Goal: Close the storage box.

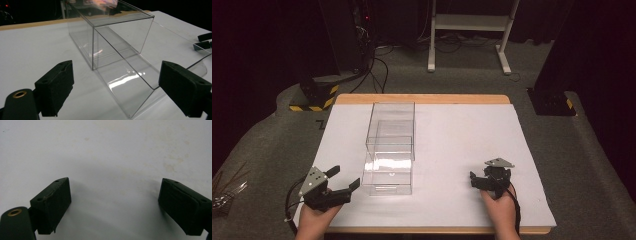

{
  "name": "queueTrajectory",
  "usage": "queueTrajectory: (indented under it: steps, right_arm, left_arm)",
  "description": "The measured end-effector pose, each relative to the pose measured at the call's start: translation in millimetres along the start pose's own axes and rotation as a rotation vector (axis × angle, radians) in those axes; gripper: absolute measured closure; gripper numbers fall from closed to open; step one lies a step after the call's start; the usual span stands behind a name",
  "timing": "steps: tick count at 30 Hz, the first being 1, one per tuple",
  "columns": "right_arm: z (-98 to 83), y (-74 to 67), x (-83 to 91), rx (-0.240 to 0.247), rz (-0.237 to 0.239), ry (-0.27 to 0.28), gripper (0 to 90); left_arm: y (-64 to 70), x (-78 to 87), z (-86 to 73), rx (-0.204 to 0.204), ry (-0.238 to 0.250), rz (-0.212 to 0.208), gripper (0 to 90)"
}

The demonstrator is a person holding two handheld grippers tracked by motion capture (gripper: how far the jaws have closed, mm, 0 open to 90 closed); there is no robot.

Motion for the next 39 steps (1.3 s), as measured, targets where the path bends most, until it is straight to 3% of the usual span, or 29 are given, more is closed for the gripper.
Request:
queueTrajectory:
  steps: [12, 19, 24, 33, 36, 39]
  right_arm:
    - [0.0, 0.1, 0.0, 0.0, 0.0, 0.0, 10.7]
    - [0.0, 0.1, 0.0, 0.0, 0.0, 0.0, 10.7]
    - [0.1, 0.3, -0.1, 0.002, 0.001, 0.0, 10.7]
    - [0.0, 0.1, 0.0, 0.0, 0.0, 0.0, 10.7]
    - [0.0, 0.1, 0.0, 0.0, 0.0, -0.001, 10.7]
    - [0.0, 0.1, -0.1, 0.0, 0.0, 0.0, 10.7]
  left_arm:
    - [19.8, -17.6, -15.4, -0.029, -0.068, -0.048, 14.4]
    - [20.2, -23.6, -23.1, -0.041, -0.099, -0.045, 14.4]
    - [18.7, -25.3, -25.9, -0.024, -0.101, -0.051, 15.2]
    - [23.6, -35.0, -32.9, -0.045, -0.138, -0.046, 15.4]
    - [25.3, -34.9, -32.7, -0.068, -0.126, -0.044, 21.3]
    - [24.4, -34.1, -31.1, -0.063, -0.11, -0.045, 26.7]
Point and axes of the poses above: each handheld gripper's, and its own axes: x roughly backward along the jaws, z roughly out of its top, y roughly to its right, the point moved 6 cm from there along -x, roughly forward along the jaws, and after that the axes turned 2 degrees about x, right-handed, at the moved point
